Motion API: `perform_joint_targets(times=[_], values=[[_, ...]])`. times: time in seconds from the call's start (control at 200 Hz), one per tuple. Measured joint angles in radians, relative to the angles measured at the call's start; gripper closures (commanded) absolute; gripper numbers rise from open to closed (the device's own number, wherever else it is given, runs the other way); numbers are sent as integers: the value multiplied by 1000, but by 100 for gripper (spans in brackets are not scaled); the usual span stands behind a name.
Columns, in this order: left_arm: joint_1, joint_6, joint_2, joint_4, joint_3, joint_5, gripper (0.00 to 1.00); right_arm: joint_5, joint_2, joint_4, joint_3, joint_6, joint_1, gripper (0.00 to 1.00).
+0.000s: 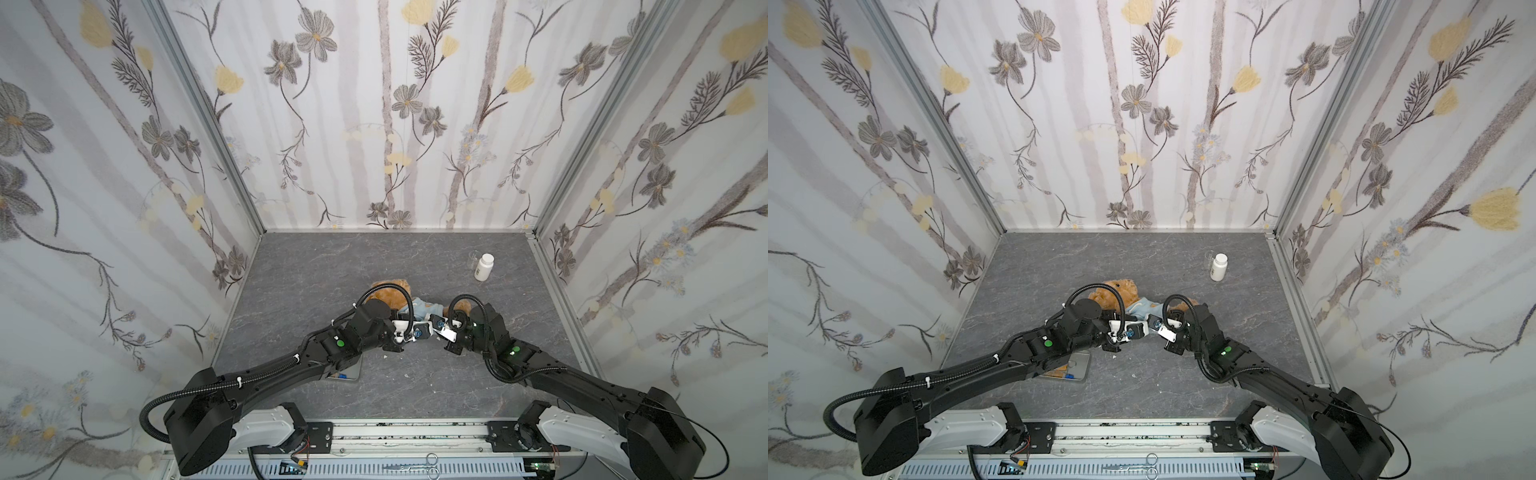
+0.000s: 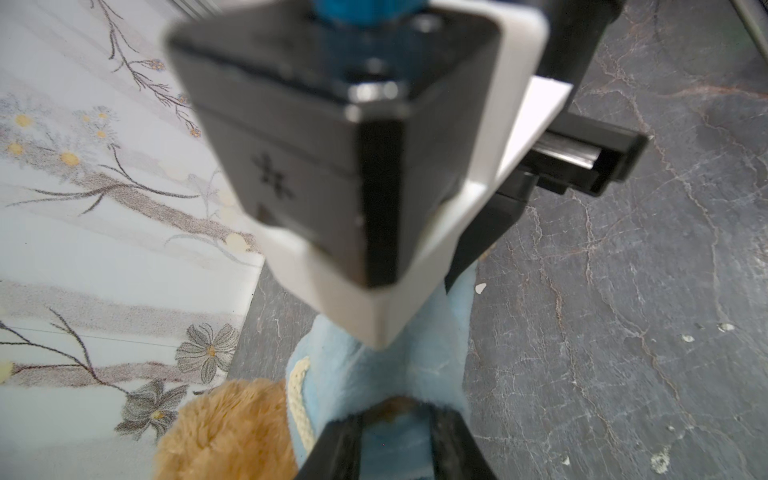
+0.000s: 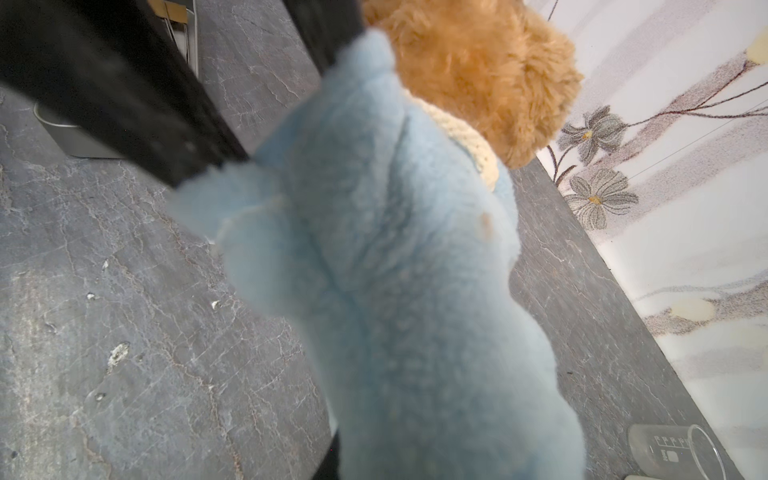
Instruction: Dress the teddy bear
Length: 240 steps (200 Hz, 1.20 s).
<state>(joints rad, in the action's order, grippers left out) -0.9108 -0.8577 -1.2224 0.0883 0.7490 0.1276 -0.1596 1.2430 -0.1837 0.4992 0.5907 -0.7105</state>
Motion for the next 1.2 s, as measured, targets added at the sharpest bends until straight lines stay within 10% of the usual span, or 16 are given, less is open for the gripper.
perform_joint_targets(times=[0.869, 1.199], values=[[27, -25, -107, 165, 1, 139, 53, -100, -40, -54, -53, -34, 3, 99], [47, 12, -139, 169, 29, 226, 78, -122, -58, -107, -85, -68, 3, 100]])
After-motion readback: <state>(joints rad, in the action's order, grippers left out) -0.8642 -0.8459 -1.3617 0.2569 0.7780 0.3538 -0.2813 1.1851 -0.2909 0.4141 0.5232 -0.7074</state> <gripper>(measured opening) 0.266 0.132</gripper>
